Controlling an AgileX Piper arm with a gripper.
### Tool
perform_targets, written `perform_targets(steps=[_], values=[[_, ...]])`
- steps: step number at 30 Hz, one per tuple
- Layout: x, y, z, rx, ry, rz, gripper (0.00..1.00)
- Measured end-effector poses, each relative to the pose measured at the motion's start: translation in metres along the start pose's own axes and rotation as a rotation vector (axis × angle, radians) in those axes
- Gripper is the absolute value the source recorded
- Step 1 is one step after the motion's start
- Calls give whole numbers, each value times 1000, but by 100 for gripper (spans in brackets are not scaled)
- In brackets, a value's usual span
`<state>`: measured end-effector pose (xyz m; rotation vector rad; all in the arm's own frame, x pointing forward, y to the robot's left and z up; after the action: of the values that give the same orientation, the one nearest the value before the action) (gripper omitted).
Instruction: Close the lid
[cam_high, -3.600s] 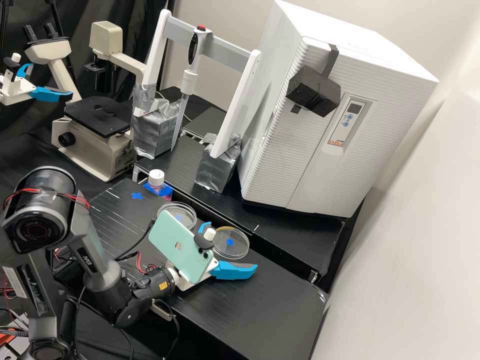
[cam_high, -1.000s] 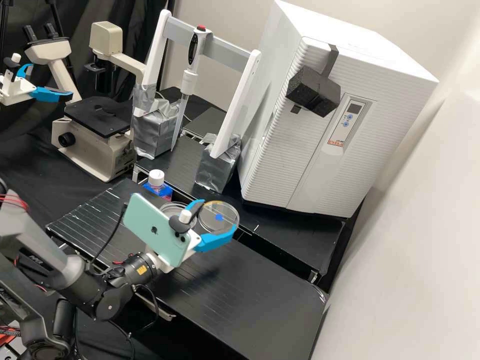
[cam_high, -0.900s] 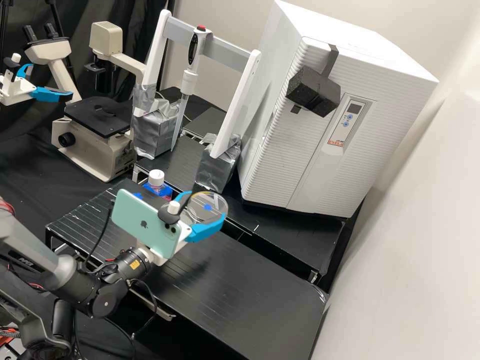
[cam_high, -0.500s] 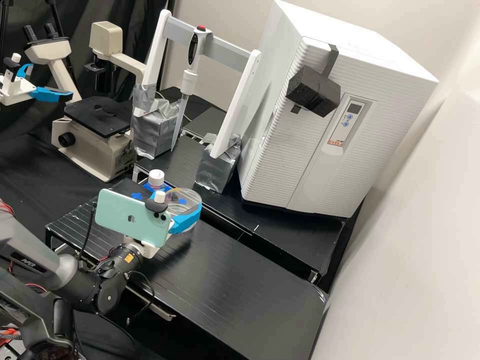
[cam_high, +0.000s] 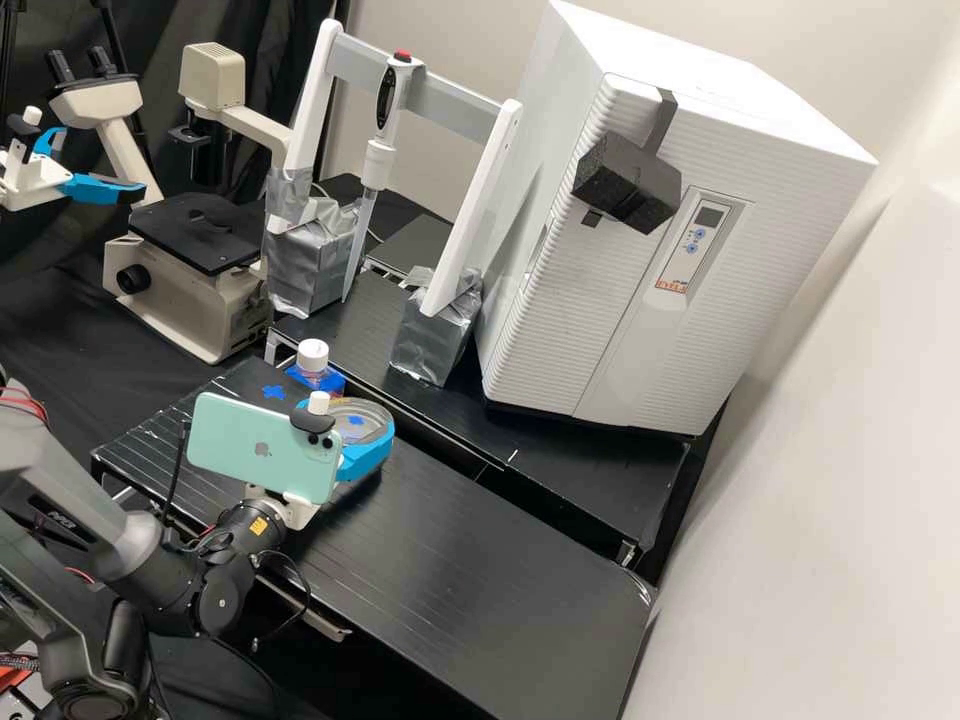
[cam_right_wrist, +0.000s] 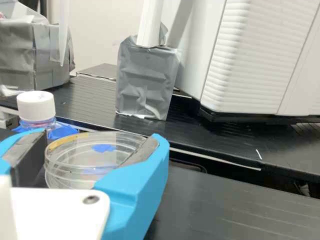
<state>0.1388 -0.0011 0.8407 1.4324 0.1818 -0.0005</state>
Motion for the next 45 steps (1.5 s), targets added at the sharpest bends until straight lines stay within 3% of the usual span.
perform_targets(steps=[16,24,27,34,45], values=[[1,0,-2,29,14,1,0],[1,-1,-11,22,46,1,0],[-1,2,-11,32,32,18,0],[-6,7,-10,10,-2,65,0],[-5,4,-4,33,-17,29,0]])
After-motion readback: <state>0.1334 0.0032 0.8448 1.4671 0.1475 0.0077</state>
